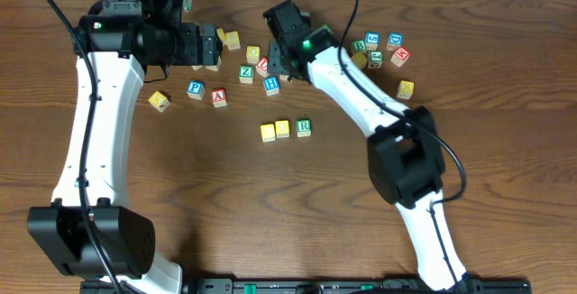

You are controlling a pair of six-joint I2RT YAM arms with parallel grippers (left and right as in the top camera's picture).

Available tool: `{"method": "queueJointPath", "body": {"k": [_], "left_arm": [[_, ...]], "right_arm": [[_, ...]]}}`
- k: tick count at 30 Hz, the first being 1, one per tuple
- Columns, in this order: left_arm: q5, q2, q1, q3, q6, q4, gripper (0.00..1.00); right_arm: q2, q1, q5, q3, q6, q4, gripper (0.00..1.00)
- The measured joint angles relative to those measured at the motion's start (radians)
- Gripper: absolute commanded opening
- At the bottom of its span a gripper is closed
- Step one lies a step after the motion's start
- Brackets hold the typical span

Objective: Spell out CORL
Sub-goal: 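Place the R block right of the O block and release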

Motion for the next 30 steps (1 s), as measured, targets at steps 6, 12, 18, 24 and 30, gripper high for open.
{"method": "queueJointPath", "body": {"k": [6, 12, 18, 24, 30], "left_arm": [[0.0, 0.0, 0.0, 0.0, 0.0, 0.0, 0.98], [0.0, 0.0, 0.0, 0.0, 0.0, 0.0, 0.98], [0.0, 0.0, 0.0, 0.0, 0.0, 0.0, 0.98], [0.0, 0.0, 0.0, 0.0, 0.0, 0.0, 0.98], [0.0, 0.0, 0.0, 0.0, 0.0, 0.0, 0.98]], "right_arm": [[0.044, 0.0, 0.009, 0.0, 0.014, 0.026, 0.5], [0.048, 0.0, 0.016, 0.0, 0.015, 0.04, 0.5], [0.074, -0.001, 0.027, 0.0, 0.016, 0.047, 0.49], [0.092, -0.011, 0.031, 0.0, 0.022, 0.06, 0.38], [0.092, -0.011, 0.03, 0.0, -0.01, 0.066, 0.27]]}}
